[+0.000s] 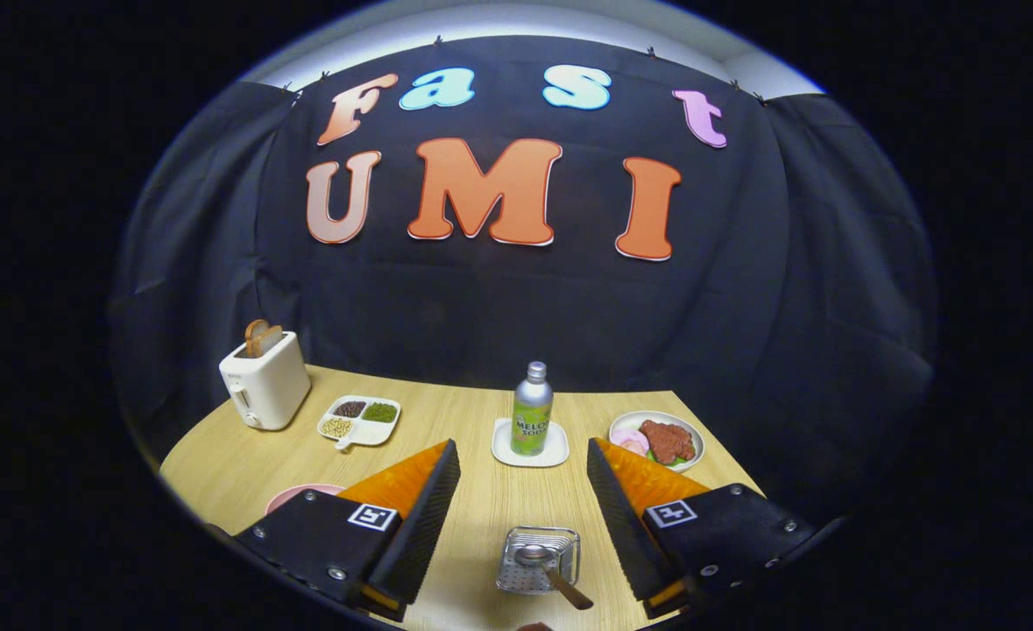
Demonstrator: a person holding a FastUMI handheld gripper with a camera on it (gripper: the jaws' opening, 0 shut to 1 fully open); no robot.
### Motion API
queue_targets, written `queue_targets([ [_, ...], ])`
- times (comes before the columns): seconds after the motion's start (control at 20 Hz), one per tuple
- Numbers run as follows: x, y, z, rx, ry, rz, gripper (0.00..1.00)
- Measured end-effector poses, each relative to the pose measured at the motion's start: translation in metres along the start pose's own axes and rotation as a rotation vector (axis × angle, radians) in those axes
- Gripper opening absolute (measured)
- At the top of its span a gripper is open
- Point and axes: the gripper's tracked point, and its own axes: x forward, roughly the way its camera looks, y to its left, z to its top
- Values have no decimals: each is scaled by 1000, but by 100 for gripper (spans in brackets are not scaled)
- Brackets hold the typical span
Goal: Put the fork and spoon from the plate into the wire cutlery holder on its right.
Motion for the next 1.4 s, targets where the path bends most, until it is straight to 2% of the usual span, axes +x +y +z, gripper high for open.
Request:
queue_targets([
  [0.15, 1, 24, -5, 23, 0, 1, 94],
  [0.65, -1, 146, -44, 64, 83, 111, 96],
  [0.95, -6, 204, -111, 69, 282, 151, 96],
  [1.4, -24, 243, -203, 16, 510, 166, 96],
])
